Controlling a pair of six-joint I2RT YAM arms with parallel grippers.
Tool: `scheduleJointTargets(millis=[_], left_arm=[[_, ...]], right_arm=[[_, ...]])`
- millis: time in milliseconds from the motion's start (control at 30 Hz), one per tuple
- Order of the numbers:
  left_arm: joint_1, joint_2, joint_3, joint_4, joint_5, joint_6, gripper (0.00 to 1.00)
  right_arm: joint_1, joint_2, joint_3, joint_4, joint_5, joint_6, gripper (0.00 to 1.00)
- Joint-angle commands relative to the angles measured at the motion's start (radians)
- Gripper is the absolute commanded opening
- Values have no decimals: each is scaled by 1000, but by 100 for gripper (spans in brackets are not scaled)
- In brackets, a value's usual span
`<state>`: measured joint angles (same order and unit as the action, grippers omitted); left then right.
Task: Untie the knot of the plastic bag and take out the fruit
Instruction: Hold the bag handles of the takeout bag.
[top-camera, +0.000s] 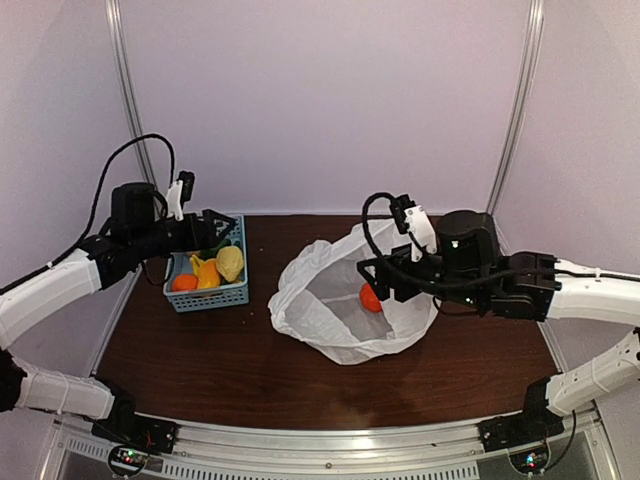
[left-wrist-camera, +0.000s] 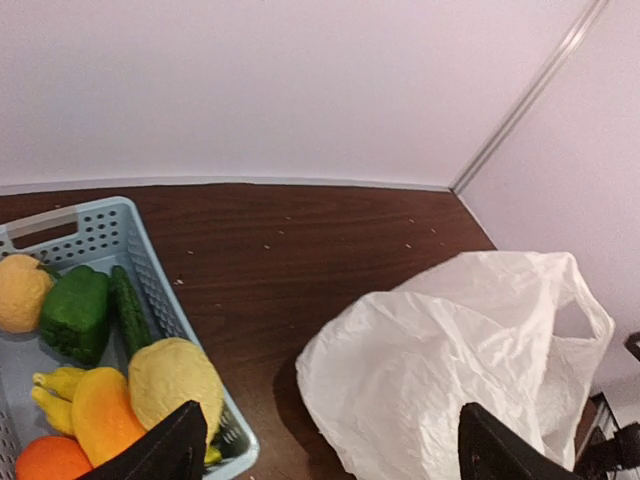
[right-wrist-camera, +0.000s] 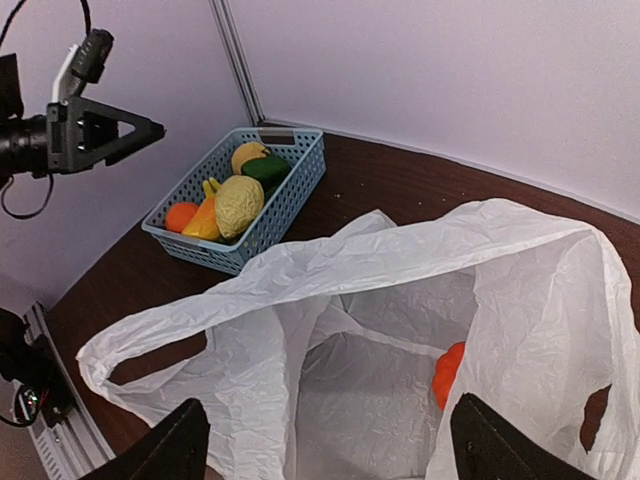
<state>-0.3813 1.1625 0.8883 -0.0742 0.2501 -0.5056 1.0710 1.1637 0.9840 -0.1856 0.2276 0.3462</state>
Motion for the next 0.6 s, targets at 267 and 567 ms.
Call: scheduleJointTargets(millis=[267,567], left_arm=[[-310,-135,-191,113,153,-255,92],[-406,-65,-226,206,188,-321,98]], right_arm=[[-6,280,127,-172,101,114,73],[-6,340,76,-57,54,146,69]])
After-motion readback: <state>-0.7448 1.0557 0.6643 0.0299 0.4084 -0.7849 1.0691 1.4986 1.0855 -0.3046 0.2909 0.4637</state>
